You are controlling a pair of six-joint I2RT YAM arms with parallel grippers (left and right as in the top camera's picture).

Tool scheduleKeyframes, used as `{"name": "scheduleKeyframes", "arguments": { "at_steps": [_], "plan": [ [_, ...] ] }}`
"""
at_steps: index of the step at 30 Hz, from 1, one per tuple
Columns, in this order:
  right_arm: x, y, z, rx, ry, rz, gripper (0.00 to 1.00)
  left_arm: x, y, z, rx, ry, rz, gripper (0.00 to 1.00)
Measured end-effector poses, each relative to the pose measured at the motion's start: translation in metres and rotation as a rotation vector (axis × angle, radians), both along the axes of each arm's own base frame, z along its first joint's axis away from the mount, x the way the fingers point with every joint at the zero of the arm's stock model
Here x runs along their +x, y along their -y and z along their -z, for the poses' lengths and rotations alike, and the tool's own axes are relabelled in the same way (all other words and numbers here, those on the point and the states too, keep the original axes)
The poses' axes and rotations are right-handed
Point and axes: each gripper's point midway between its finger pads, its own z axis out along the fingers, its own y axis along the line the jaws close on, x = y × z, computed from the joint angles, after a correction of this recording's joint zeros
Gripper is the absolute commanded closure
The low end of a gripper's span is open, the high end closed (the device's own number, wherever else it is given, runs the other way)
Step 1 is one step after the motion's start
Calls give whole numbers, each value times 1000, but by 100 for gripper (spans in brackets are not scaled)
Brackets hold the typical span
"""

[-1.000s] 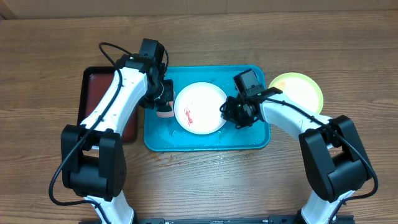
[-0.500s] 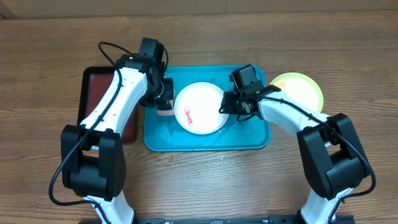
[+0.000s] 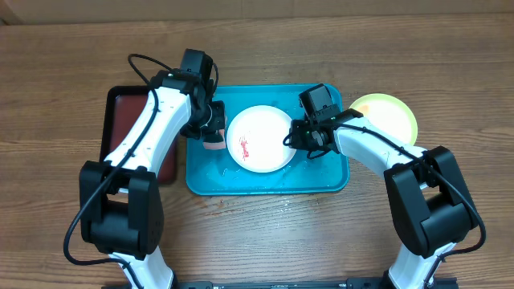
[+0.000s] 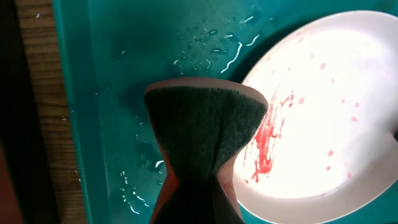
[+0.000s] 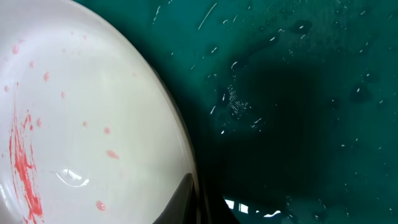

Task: Clean dirty plates on tray and stack at the side
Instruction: 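Scrub the white plate with the sponge in the left gripper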

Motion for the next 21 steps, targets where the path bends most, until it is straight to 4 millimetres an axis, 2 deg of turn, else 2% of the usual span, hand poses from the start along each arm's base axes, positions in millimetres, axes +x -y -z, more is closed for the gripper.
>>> {"name": "scheduleKeyframes", "arguments": {
  "at_steps": [12,21],
  "plan": [
    [-6,-10,0,3,-12,21,96,-8,39,-1,-5,20,101,96],
    [-6,-10,0,7,-17,34,96,-8,40,-1,14,25,108,95]
  ]
}}
